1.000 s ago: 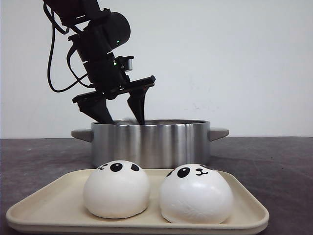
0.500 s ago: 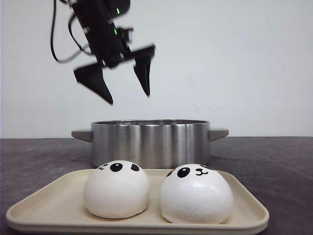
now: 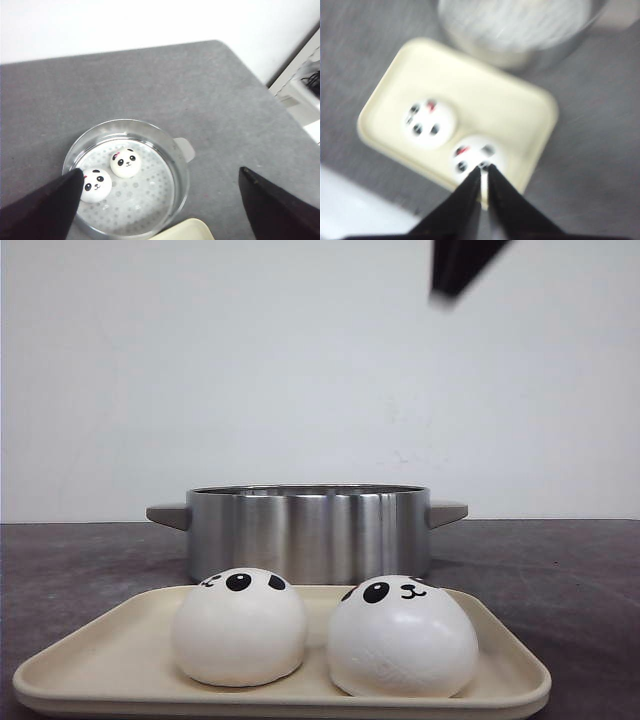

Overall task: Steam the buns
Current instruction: 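Grasp the panda bun nearest the right gripper on the tray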

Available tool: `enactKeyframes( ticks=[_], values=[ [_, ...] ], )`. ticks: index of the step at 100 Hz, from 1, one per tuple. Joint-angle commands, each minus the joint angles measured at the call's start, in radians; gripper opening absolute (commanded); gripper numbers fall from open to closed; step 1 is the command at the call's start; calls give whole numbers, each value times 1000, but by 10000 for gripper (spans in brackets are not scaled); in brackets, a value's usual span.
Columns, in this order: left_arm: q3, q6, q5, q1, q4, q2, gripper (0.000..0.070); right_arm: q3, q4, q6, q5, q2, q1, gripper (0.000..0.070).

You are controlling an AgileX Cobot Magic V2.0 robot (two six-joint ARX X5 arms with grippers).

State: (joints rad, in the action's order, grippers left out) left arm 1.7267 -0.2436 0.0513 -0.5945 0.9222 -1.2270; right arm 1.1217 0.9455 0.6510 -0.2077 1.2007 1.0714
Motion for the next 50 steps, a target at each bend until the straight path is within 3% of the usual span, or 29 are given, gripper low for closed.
enactKeyframes(
  ticks=[1, 6, 7, 27, 50],
  values=[
    [17, -17, 0, -19, -2, 58, 597, -29, -45, 74, 38, 18, 7, 377],
    [17, -31, 0, -26, -2, 106, 597, -55, -60, 76, 66, 31, 4, 680],
    [17, -32, 0, -27, -2, 116, 597, -58, -61, 76, 71, 34, 4, 700],
    [17, -37, -12, -29, 0, 252, 596, -71, -56, 57, 91, 116, -19, 698],
    [17, -36, -33, -29, 29, 300, 596, -71, -124, 25, 180, 236, -63, 610]
  ],
)
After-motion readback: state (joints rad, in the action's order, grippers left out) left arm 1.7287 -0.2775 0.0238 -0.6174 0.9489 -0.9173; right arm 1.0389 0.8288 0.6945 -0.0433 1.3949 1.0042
